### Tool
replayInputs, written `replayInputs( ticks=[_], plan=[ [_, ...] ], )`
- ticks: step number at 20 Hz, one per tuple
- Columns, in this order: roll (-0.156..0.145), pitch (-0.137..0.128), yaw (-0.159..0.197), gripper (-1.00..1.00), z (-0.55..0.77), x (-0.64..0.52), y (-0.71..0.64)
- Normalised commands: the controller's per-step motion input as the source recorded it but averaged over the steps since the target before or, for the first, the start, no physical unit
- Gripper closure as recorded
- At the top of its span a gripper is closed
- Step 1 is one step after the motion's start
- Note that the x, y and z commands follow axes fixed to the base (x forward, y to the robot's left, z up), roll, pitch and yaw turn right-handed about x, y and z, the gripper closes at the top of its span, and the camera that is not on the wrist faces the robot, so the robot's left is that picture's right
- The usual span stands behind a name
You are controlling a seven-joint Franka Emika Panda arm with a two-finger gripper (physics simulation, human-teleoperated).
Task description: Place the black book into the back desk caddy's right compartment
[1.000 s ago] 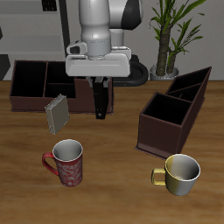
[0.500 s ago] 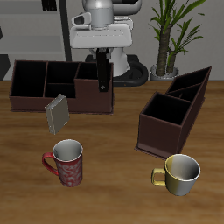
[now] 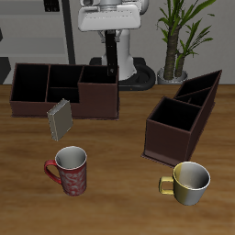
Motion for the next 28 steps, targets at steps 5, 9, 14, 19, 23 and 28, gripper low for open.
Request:
replayInputs(
  ticks=[5, 9, 14, 19, 23, 28],
  plan=[
    [0.005, -0.04, 0.045, 1.0, 0.19, -0.54, 0.02],
    [-0.005, -0.012, 0.04, 1.0, 0.06, -0.33, -0.07],
    [-0.012, 0.006, 0.017, 1.0, -0.02, -0.27, -0.13],
    [-0.026, -0.004, 0.008, 1.0, -0.05, -0.22, -0.15],
    [-0.041, 0.044, -0.036, 1.0, -0.19, -0.08, -0.2],
    [-0.026, 0.019, -0.021, 1.0, -0.14, -0.03, -0.1]
  ],
)
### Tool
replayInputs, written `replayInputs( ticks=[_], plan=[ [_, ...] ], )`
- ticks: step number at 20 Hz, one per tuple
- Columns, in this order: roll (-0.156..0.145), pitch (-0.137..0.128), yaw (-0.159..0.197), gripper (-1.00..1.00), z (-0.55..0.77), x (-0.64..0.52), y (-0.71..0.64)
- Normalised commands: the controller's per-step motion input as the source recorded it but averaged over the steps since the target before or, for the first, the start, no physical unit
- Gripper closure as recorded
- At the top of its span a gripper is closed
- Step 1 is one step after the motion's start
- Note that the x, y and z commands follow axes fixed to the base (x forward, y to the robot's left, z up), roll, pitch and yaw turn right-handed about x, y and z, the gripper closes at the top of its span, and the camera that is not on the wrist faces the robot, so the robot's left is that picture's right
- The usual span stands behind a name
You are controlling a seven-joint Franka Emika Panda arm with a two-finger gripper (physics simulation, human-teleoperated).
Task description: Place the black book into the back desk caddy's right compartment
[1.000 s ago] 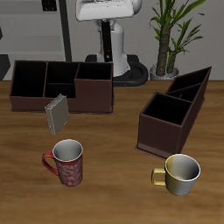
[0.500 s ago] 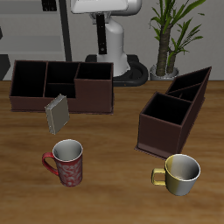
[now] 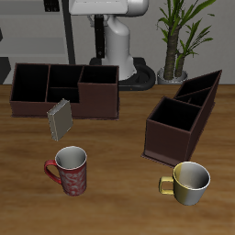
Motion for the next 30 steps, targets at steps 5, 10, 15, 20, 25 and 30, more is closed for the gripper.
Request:
replayInputs(
  ticks=[5, 10, 15, 20, 25, 30],
  plan=[
    [-0.004, 0.026, -0.025, 1.0, -0.22, 0.06, -0.06],
    [-0.003, 0.033, -0.026, 1.0, -0.27, 0.1, -0.02],
    [0.002, 0.032, -0.013, 1.0, -0.27, 0.04, 0.01],
    [0.01, 0.026, -0.002, 1.0, -0.33, 0.07, 0.0],
    [0.006, 0.019, -0.008, 1.0, -0.36, 0.1, 0.04],
    [0.016, 0.022, -0.003, 1.0, -0.25, 0.03, 0.06]
  ],
)
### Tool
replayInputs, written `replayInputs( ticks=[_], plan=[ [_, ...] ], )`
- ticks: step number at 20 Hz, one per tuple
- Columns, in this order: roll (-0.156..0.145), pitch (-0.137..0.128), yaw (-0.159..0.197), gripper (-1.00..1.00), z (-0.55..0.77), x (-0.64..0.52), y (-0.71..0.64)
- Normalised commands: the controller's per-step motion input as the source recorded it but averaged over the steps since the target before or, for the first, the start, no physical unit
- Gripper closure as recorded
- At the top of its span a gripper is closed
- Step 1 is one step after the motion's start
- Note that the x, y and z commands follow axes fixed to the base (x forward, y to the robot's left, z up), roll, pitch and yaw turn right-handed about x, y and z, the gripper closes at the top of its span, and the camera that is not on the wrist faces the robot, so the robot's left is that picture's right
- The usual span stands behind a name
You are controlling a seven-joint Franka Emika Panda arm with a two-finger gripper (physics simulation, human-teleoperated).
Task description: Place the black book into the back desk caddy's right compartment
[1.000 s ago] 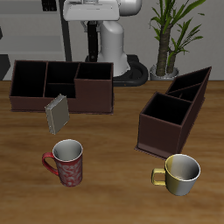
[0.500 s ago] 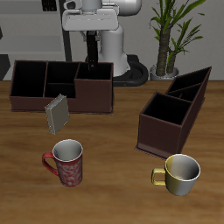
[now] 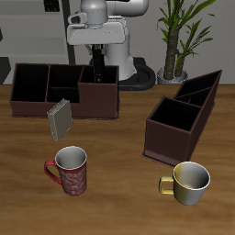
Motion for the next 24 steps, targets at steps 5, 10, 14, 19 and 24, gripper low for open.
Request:
replayInputs(
  ticks=[5, 10, 14, 19, 24],
  plan=[
    [0.039, 0.035, -0.01, 1.0, -0.35, -0.03, 0.09],
    [0.02, 0.027, -0.005, 1.0, -0.29, -0.03, 0.02],
    [0.023, 0.022, -0.007, 1.0, -0.23, 0.01, 0.01],
    [0.017, 0.044, 0.0, 1.0, -0.27, 0.04, 0.0],
    [0.016, 0.091, -0.017, 1.0, -0.23, 0.08, -0.04]
  ],
)
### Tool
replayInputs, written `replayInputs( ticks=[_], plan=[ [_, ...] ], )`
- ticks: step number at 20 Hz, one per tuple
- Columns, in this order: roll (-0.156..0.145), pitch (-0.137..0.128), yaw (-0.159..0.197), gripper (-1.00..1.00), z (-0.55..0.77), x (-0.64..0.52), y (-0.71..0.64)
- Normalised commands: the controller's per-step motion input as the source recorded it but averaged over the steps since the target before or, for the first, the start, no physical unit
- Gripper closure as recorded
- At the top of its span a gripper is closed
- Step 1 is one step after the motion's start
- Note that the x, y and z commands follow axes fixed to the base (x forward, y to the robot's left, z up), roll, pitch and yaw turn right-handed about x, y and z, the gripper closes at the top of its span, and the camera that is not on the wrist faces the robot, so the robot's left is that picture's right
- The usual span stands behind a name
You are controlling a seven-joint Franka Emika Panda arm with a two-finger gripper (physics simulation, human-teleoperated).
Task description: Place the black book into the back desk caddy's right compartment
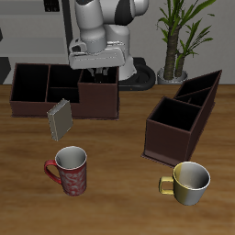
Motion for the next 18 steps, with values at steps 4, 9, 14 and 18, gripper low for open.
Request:
replayInputs(
  ticks=[4, 9, 14, 18],
  plan=[
    [0.034, 0.05, 0.019, -1.0, -0.02, 0.08, 0.01],
    [0.015, 0.027, -0.012, -1.0, 0.1, 0.08, -0.03],
    [0.004, 0.01, -0.019, -1.0, 0.17, 0.05, -0.11],
    [-0.015, 0.012, -0.011, -1.0, 0.26, 0.11, -0.11]
  ],
)
